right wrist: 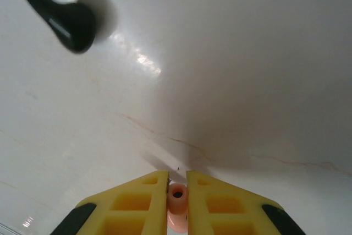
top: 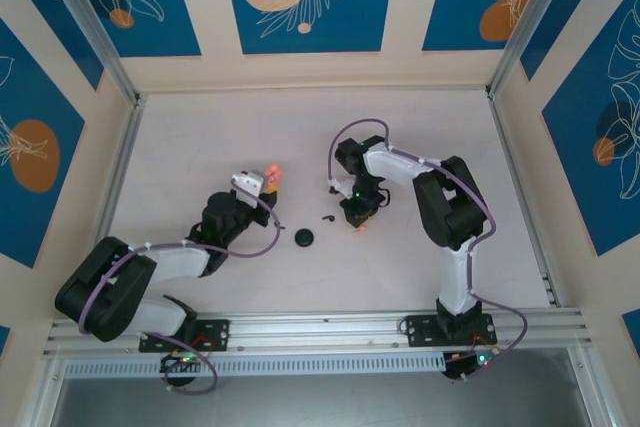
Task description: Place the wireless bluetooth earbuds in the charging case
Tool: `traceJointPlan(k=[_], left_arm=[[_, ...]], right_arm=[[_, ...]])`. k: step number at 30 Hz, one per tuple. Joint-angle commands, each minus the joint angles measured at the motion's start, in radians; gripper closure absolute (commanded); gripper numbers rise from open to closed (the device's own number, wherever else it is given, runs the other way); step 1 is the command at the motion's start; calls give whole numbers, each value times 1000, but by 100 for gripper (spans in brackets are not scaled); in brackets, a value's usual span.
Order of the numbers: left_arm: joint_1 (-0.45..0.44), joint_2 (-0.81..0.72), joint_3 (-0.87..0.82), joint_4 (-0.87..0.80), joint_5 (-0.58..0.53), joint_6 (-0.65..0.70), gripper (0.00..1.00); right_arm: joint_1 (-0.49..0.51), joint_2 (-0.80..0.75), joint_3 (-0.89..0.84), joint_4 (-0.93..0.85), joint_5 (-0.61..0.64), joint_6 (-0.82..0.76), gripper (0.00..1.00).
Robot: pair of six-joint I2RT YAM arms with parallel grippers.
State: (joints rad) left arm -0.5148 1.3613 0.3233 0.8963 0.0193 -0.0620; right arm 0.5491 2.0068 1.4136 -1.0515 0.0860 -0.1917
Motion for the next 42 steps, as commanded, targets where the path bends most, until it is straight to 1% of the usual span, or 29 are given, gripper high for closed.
traceJointPlan(k=[1,7,9,11,13,15,18,19,21,22,25,30,37,42], left_arm=[[15,-3,28,4,22,-1,85],[16,-9,29,-2,21,4,85],[16,-9,30,-2,22,5,85],[17,-11,30,-3,22,7,85],[16,-13,31,-5,19,8,85],[16,-14,33,-5,18,14,85],[16,-16,37,-10,13,21,85],[18,-17,40,-15,13,22,85],[18,-19,43,-22,12,22,85],[18,-18,45,-24,13,21,85],[18,-22,49,-38,11,19,85],[22,-27,56,-56,14,22,85],[35,-16,56,-40,34,-3,85],[36,-5,56,-27,46,-15,85]], right_arm=[[17,24,-8,-15,18,-43,84],[20,28,31,-38,22,-23,70],[18,17,54,-54,24,-3,67],[9,-12,87,-72,9,39,65],[-6,-59,130,-85,-48,118,64],[-23,-97,168,-99,-89,249,64],[-52,-102,215,-165,-109,548,64],[-62,-103,217,-189,-132,653,64],[-67,-113,200,-224,-136,847,65],[-68,-122,176,-215,-172,920,64],[-55,-122,123,-166,-245,1063,64],[-31,-72,62,-154,-233,1160,64],[-33,-34,-18,-124,-178,1214,63],[-44,-29,-54,-68,-151,1237,61]])
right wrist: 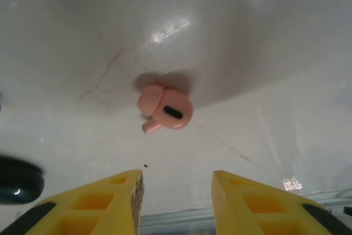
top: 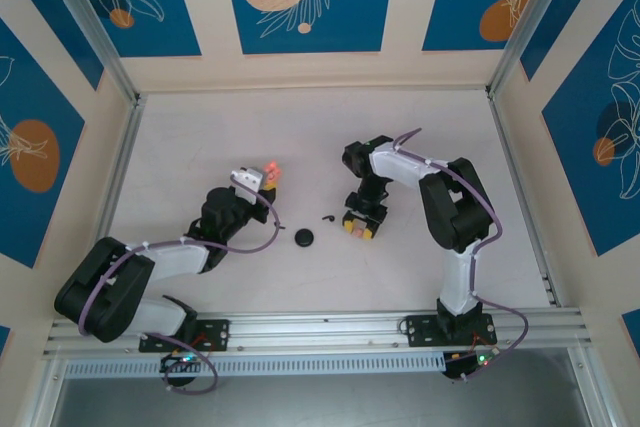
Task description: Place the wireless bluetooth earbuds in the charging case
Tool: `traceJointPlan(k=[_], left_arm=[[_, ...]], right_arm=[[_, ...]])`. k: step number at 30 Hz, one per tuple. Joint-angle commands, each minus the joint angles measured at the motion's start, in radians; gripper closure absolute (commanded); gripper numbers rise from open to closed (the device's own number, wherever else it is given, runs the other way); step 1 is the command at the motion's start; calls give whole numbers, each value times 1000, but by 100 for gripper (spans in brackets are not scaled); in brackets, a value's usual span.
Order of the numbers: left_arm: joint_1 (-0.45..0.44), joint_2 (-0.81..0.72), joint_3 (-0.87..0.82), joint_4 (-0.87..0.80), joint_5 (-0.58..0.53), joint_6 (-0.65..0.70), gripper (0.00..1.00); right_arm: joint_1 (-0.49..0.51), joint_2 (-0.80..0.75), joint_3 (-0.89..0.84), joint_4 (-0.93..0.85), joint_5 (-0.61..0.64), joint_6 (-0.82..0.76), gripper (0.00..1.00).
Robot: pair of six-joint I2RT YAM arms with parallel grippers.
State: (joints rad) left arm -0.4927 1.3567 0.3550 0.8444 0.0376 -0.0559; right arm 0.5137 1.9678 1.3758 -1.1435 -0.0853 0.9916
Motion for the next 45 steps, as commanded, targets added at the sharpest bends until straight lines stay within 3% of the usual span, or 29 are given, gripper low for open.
traceJointPlan(k=[1,12,19,33,45], left_arm=[[15,2,24,27,30,-21,85],[25,8,22,29,31,-24,85],[29,15,24,27,33,-24,85],[31,39,24,31,46,-28,85],[29,154,36,98,213,-94,85]], right_arm=[[-12,11,-25,42,17,56,61],[-33,32,-31,108,51,56,62],[-34,45,-49,131,45,56,73],[-18,19,-55,141,79,27,80],[-11,-122,-124,284,105,-147,83]])
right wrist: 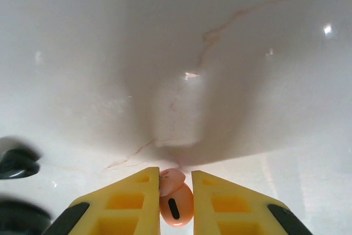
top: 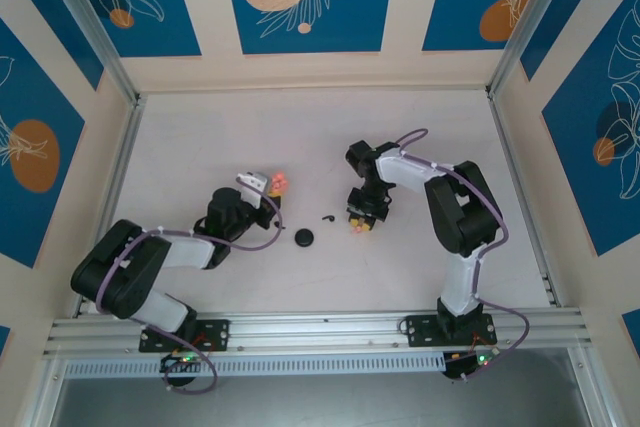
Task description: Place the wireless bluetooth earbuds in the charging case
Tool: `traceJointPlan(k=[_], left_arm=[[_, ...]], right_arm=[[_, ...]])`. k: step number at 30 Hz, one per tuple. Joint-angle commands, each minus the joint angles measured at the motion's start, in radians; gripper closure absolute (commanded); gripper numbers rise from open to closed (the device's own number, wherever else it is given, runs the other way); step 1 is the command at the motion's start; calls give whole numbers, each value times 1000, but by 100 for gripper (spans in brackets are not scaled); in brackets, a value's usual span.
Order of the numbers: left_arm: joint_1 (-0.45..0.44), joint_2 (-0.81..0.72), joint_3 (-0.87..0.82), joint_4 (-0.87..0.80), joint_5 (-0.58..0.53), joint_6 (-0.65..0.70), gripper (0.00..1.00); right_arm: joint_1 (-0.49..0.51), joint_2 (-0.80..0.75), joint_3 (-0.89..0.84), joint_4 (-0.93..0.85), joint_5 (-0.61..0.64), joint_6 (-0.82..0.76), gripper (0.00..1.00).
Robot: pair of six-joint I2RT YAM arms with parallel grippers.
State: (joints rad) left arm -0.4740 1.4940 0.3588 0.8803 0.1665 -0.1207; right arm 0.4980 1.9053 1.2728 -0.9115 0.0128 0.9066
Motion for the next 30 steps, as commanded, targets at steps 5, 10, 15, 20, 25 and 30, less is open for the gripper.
traceJointPlan(k=[5,10,15,20,25,30], left_arm=[[8,88,65,124,275,-85,85],[-3,152,97,227,428,-139,86],[-14,190,121,299,520,-166,87],[-17,214,146,338,581,-197,87],[-16,225,167,337,600,-207,87],[-17,235,175,339,605,-215,87]], right_arm=[[13,-148,-36,167,-5,-204,84],[7,-233,-42,276,-53,-371,84],[-1,-278,-26,329,-117,-509,85],[4,-314,-14,366,-154,-626,85],[30,-337,30,343,-108,-732,86],[60,-360,73,314,-30,-817,86]])
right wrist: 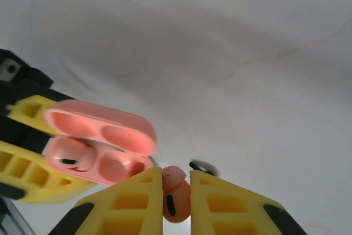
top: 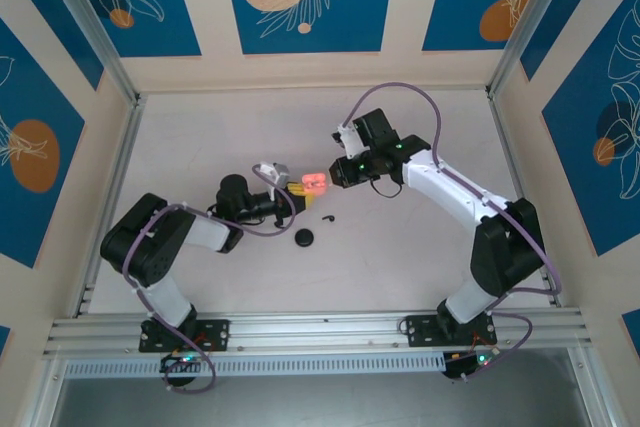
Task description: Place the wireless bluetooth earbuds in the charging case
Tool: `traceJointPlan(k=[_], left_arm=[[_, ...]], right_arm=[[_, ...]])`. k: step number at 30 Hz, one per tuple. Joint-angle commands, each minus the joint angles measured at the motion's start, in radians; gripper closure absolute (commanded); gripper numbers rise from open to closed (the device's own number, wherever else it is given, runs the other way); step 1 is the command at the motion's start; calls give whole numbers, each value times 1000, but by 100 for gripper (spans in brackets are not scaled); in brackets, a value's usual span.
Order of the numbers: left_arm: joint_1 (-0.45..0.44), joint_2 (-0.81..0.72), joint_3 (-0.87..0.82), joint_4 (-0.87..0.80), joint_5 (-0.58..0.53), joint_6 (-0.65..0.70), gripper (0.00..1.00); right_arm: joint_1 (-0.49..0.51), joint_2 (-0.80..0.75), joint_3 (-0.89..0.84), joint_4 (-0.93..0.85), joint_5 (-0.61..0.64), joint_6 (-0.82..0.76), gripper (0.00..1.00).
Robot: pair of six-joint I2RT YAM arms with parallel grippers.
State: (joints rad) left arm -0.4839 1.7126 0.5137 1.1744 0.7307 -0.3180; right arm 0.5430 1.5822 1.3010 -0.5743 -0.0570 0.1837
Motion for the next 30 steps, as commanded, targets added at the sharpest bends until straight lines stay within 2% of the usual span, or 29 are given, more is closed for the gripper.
traceJointPlan(k=[1,16,24,30], left_arm=[[-7,17,21,42,43,-19,87],[-7,7,29,76,39,-66,87],[-4,-9,20,-19,-35,-1,87],[-2,-45,9,-88,-63,48,87]], right_arm=[[23,-40,54,-30,53,-111,86],[137,1,124,-107,267,-294,85],[-19,40,123,-180,54,-86,83],[-78,21,74,-392,-76,74,79]])
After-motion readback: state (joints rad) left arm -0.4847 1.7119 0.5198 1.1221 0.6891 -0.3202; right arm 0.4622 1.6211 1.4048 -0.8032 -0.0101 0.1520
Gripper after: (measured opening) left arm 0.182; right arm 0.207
